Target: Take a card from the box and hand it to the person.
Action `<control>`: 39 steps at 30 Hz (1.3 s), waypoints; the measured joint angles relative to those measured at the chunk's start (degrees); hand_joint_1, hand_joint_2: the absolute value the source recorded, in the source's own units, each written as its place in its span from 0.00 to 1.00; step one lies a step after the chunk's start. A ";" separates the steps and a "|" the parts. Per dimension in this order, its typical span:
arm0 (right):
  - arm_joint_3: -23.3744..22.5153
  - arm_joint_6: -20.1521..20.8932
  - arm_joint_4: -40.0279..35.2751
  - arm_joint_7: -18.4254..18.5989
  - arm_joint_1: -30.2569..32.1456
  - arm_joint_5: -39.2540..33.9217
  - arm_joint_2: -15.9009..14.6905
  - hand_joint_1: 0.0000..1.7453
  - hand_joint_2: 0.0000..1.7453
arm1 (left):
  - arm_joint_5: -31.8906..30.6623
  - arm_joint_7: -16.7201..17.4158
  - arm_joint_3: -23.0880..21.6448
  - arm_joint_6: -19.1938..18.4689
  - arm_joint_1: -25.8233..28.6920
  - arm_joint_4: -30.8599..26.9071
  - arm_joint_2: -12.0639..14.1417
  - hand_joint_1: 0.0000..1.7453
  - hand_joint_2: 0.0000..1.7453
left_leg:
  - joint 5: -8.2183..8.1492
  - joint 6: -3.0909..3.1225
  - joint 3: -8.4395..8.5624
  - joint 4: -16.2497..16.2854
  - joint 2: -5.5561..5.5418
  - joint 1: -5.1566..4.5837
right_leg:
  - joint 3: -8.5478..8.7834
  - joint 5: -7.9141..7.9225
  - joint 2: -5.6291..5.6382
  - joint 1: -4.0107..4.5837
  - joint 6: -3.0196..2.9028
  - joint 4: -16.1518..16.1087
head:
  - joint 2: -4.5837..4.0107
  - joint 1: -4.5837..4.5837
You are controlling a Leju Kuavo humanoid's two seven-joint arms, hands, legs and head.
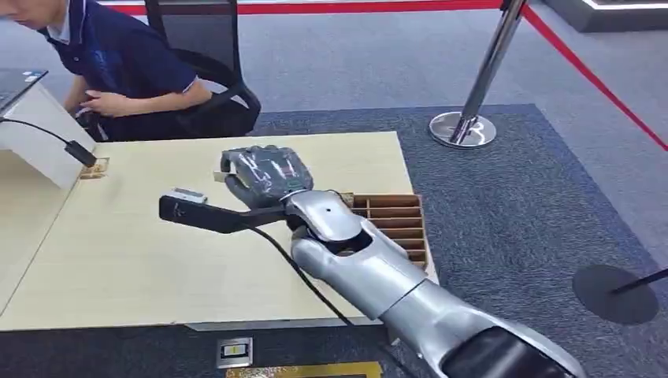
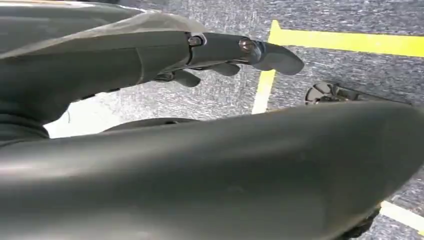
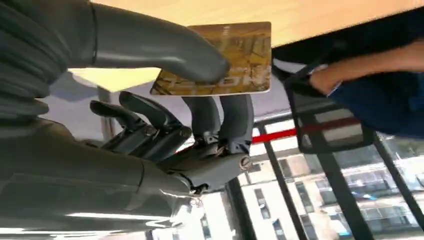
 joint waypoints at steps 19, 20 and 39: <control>14.20 -0.72 4.94 1.05 -3.53 -13.23 0.00 1.00 1.00 | 1.09 -0.13 0.13 0.33 0.04 0.07 -0.33 0.00 0.00 | 0.01 0.00 0.00 0.00 -0.01 0.01 | 0.00 0.01 0.00 0.00 -0.02 0.00 | 0.00 0.00; 14.73 -0.85 5.07 1.09 -3.64 -13.81 0.00 1.00 1.00 | 1.09 -0.13 0.13 0.35 0.05 0.07 -0.33 0.00 0.00 | 0.02 0.00 0.00 0.00 -0.01 0.01 | 0.00 0.02 0.00 0.00 -0.02 0.00 | 0.00 -0.02; 21.20 -3.19 6.93 2.34 -5.36 -18.37 0.00 1.00 1.00 | 1.27 -0.96 0.13 0.37 0.11 0.07 -0.35 0.00 0.00 | 0.04 -0.02 0.01 0.00 -0.01 0.01 | 0.00 0.02 0.00 0.00 -0.03 0.00 | 0.00 -0.02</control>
